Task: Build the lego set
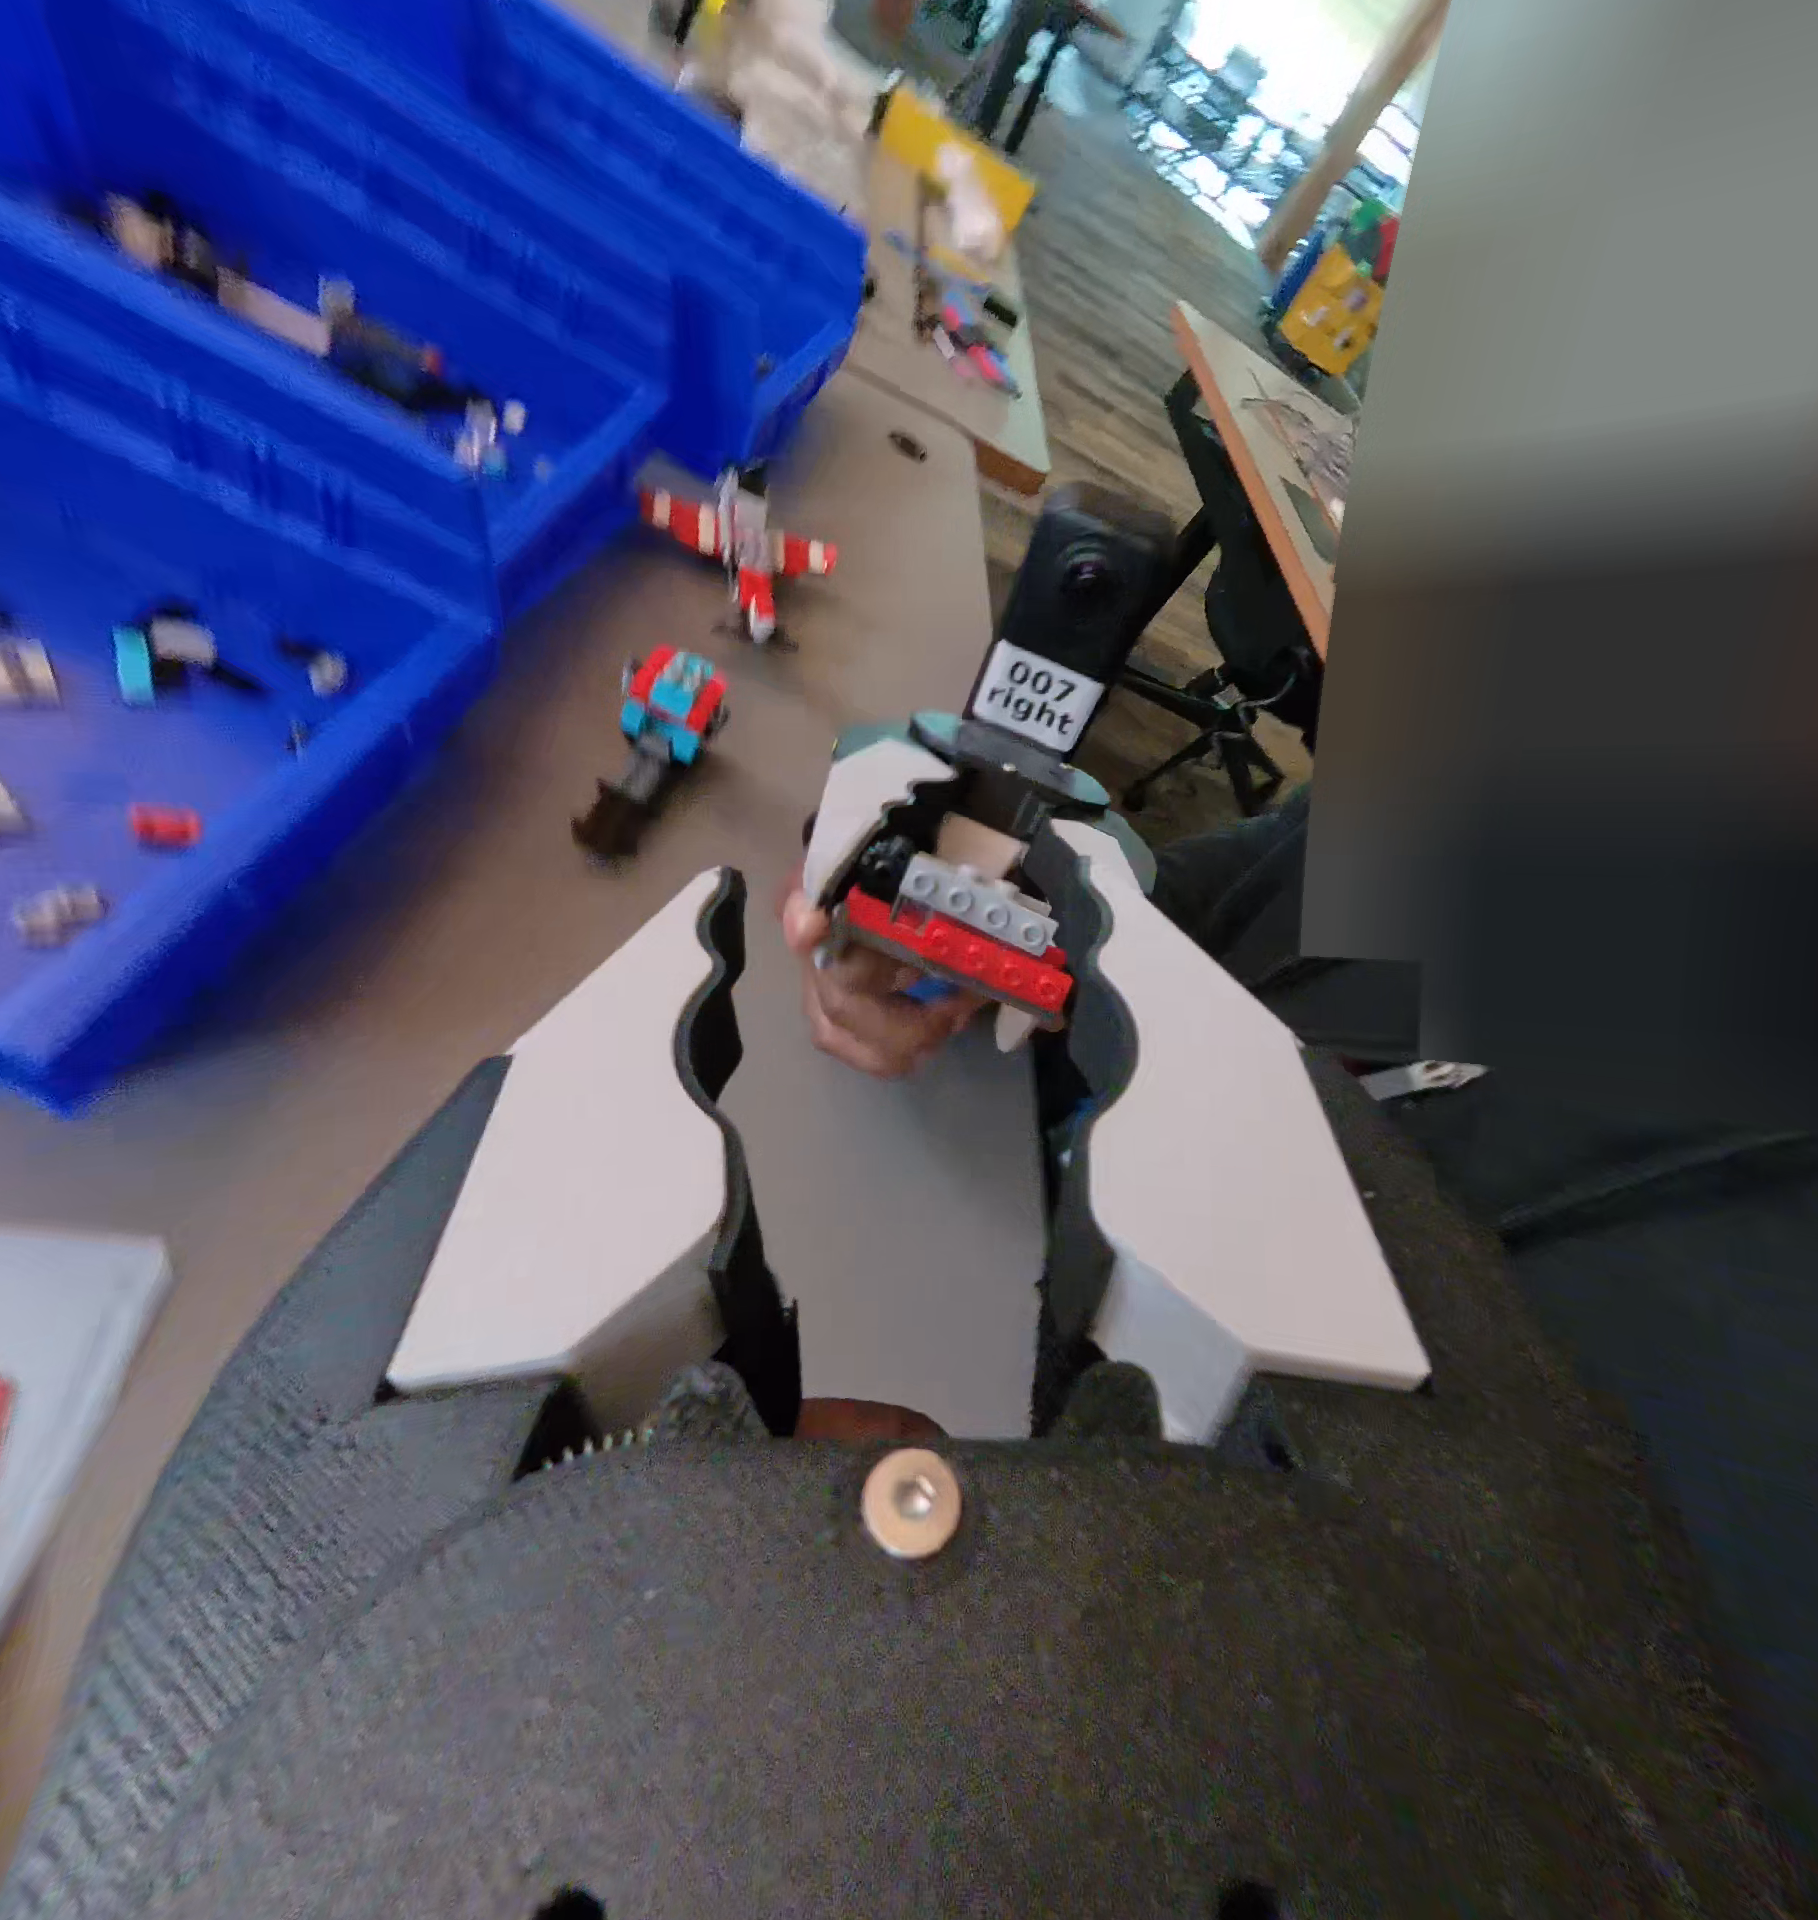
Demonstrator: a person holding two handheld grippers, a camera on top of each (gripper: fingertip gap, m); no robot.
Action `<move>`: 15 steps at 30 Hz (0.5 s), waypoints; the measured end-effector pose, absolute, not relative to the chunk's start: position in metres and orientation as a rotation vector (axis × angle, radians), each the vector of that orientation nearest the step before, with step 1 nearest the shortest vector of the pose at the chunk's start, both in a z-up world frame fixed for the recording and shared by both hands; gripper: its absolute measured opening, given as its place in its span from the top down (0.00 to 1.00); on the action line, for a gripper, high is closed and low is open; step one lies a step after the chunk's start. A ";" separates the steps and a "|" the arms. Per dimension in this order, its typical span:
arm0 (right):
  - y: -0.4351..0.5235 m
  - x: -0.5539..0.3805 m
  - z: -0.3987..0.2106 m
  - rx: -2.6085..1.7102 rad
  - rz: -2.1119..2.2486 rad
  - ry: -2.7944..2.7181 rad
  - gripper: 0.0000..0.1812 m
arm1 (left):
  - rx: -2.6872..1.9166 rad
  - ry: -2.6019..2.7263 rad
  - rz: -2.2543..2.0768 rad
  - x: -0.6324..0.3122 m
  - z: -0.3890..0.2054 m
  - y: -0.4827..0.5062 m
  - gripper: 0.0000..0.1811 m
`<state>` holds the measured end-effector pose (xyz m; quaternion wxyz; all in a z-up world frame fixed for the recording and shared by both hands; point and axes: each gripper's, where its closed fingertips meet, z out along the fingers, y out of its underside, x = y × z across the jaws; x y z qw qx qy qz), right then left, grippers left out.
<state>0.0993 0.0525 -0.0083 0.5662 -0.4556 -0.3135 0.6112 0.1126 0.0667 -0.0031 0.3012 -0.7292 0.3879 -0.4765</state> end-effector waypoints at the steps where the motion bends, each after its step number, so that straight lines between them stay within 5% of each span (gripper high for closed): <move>1: 0.053 0.098 -0.009 -1.076 1.417 -0.745 0.69 | -2.028 0.969 -1.316 0.110 -0.006 0.066 0.64; 15: 0.055 0.090 -0.020 -1.108 1.235 -0.811 0.69 | -2.331 0.695 -1.481 0.112 -0.024 0.055 0.75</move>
